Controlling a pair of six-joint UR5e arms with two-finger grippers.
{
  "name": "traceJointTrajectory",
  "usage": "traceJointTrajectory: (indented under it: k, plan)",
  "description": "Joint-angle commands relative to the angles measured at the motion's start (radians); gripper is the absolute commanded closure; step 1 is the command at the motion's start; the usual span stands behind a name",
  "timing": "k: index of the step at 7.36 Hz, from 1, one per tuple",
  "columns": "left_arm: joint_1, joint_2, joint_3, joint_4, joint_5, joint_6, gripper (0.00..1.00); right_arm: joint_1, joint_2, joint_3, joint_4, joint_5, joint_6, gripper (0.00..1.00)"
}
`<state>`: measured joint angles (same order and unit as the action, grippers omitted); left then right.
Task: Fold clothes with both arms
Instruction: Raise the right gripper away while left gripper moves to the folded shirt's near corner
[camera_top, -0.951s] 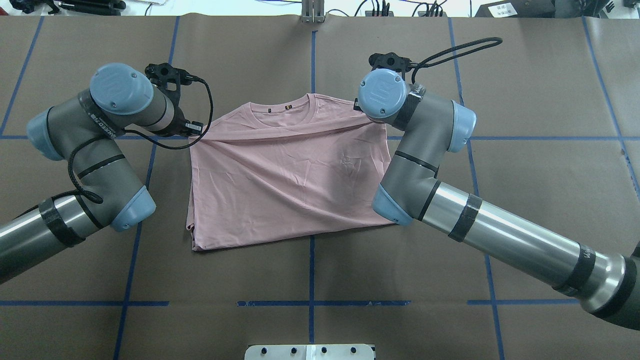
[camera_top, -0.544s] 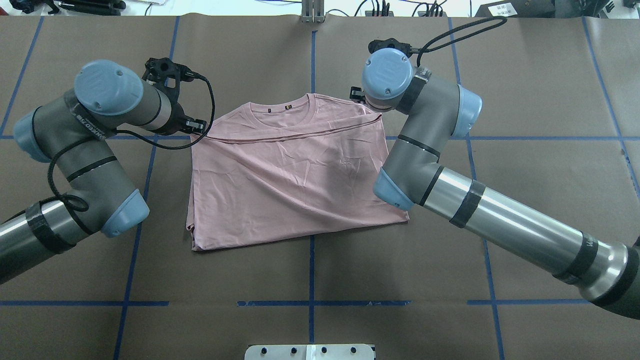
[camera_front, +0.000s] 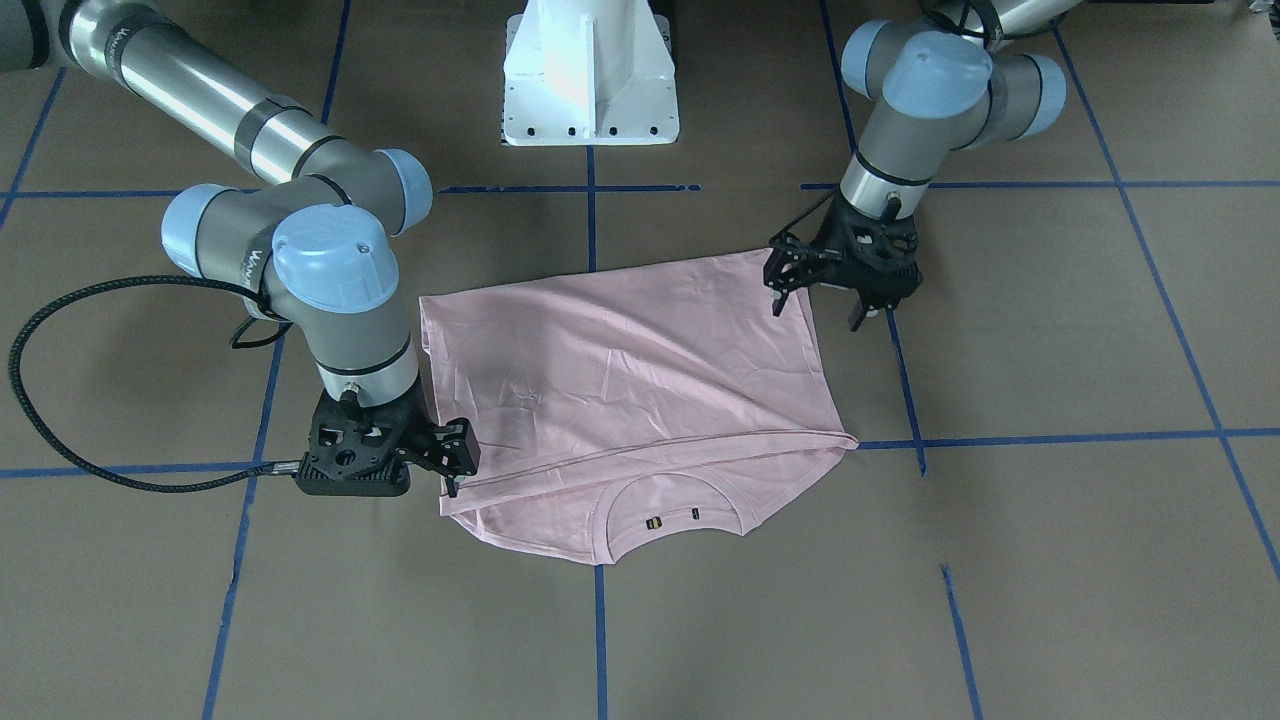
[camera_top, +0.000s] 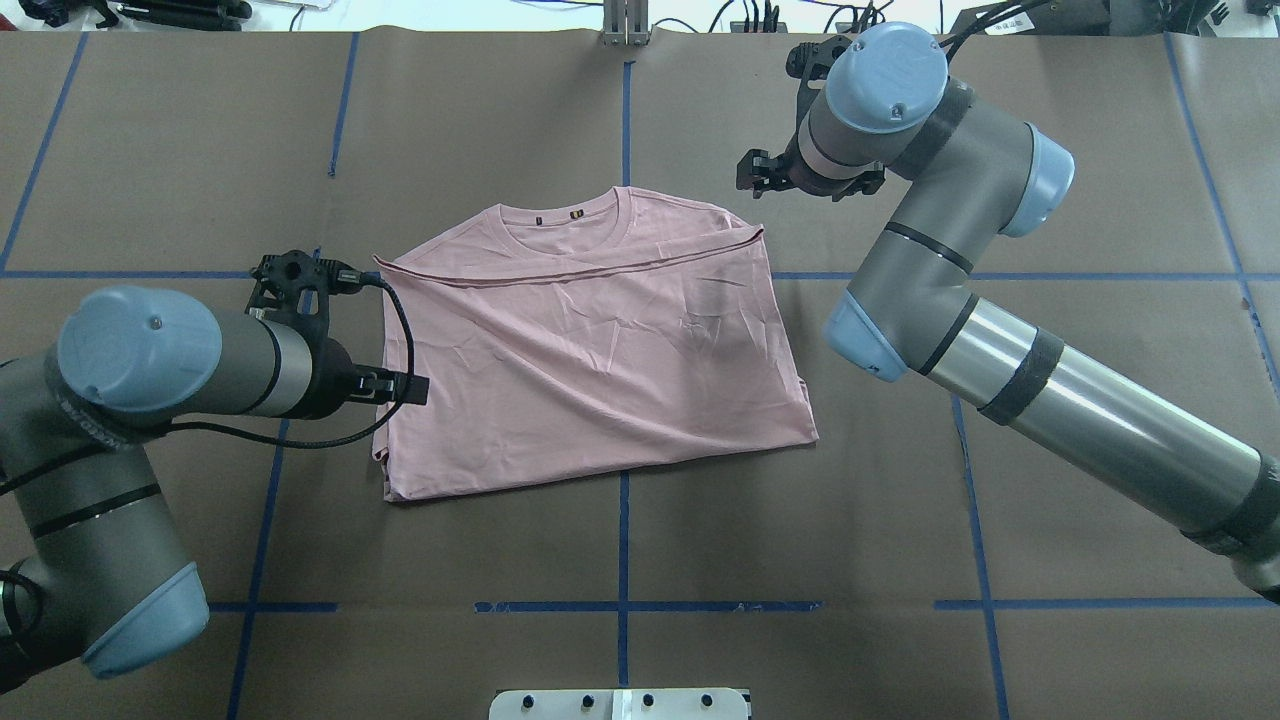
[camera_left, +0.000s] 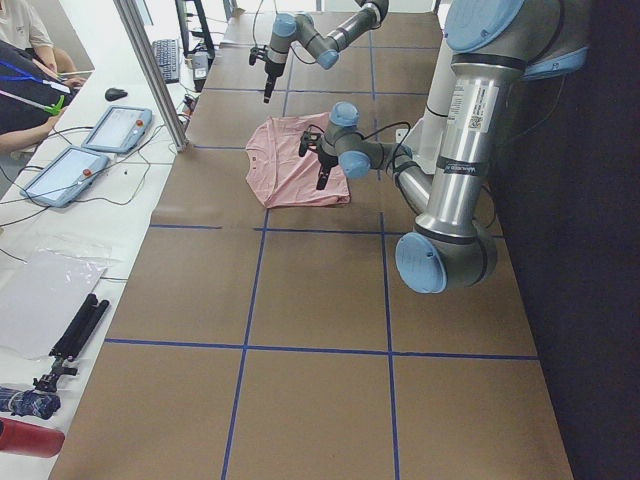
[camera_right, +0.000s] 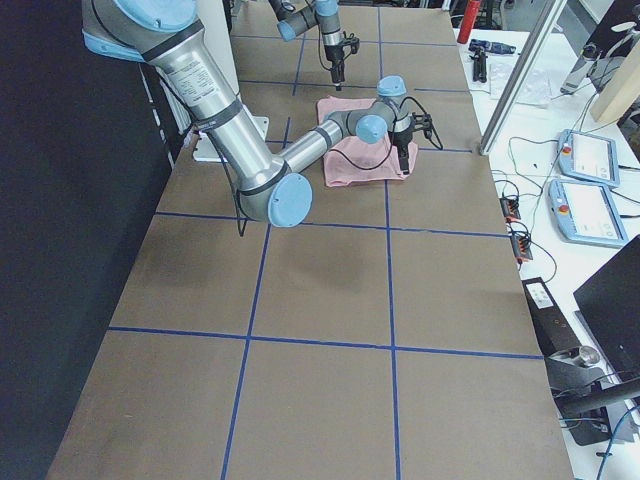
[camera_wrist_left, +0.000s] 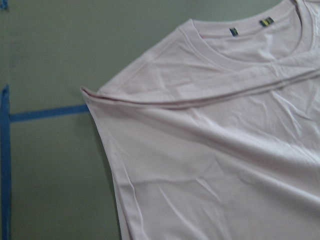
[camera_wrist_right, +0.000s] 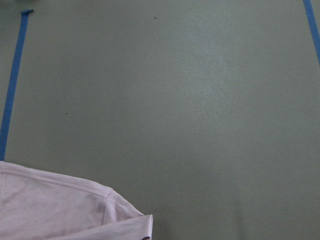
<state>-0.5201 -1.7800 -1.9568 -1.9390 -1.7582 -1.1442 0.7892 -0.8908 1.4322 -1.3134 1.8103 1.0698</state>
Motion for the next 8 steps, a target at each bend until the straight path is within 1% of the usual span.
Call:
traceJointTrajectory:
  k: [1,3,4,5,8]
  plan:
    - [0.06,0.014,0.037,0.0,0.039,-0.06,0.26,0.001,-0.005,0.007,0.0,0.003,0.001,0.0]
    - [0.075,0.005,0.073,-0.003,0.057,-0.063,0.27,0.002,-0.007,0.008,0.002,0.003,0.001,0.0]
    - [0.081,0.005,0.07,-0.003,0.057,-0.065,0.33,0.002,-0.007,0.008,0.002,0.003,0.001,0.0]
    - [0.086,0.007,0.07,-0.003,0.057,-0.065,0.36,0.002,-0.007,0.008,0.002,0.003,0.001,0.0]
    - [0.114,0.007,0.056,-0.003,0.049,-0.065,0.37,0.002,-0.008,0.008,0.002,0.001,0.001,0.0]
